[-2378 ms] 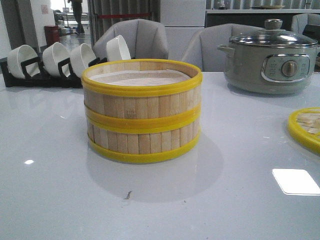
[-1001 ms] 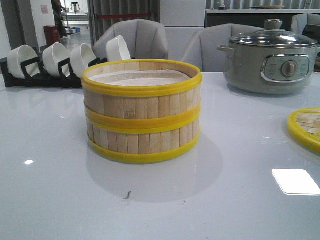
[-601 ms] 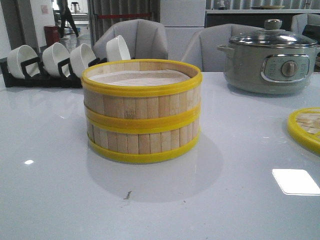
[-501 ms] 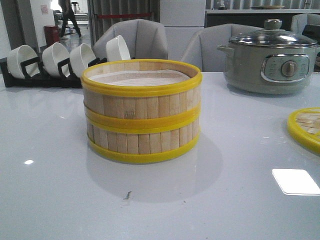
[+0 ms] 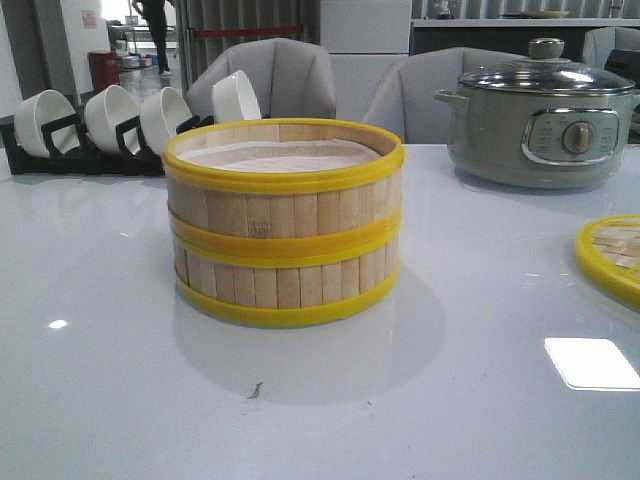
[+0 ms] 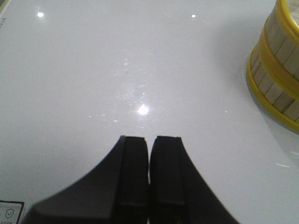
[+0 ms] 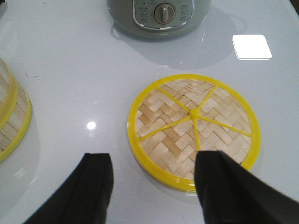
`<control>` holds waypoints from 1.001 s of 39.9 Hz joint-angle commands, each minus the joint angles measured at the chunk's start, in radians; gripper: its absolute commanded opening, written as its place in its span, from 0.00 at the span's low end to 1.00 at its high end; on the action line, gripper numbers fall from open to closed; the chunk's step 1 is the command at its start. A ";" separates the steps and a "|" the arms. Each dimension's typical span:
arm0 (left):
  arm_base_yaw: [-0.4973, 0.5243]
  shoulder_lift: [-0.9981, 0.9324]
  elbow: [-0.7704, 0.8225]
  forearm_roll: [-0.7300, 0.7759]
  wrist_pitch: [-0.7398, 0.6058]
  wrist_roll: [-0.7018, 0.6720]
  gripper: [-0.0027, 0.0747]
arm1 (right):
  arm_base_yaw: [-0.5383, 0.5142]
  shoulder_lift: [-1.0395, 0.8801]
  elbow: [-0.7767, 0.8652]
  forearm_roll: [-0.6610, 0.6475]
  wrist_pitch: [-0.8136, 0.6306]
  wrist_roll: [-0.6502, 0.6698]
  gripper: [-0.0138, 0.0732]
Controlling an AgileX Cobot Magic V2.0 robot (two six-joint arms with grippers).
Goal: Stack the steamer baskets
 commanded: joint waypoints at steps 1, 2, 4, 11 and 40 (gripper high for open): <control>0.004 -0.006 -0.029 0.007 -0.073 -0.010 0.14 | -0.002 0.000 -0.037 0.001 -0.069 0.001 0.73; 0.004 -0.006 -0.029 0.007 -0.073 -0.010 0.14 | -0.002 0.000 -0.037 0.001 -0.069 0.001 0.73; 0.004 -0.006 -0.029 0.007 -0.073 -0.010 0.14 | -0.002 0.000 -0.037 0.001 -0.068 0.001 0.73; 0.004 -0.006 -0.029 0.007 -0.073 -0.010 0.14 | -0.002 0.000 -0.037 0.007 -0.046 0.001 0.73; 0.004 -0.006 -0.029 0.007 -0.073 -0.010 0.14 | -0.002 0.000 -0.037 0.007 0.115 0.001 0.45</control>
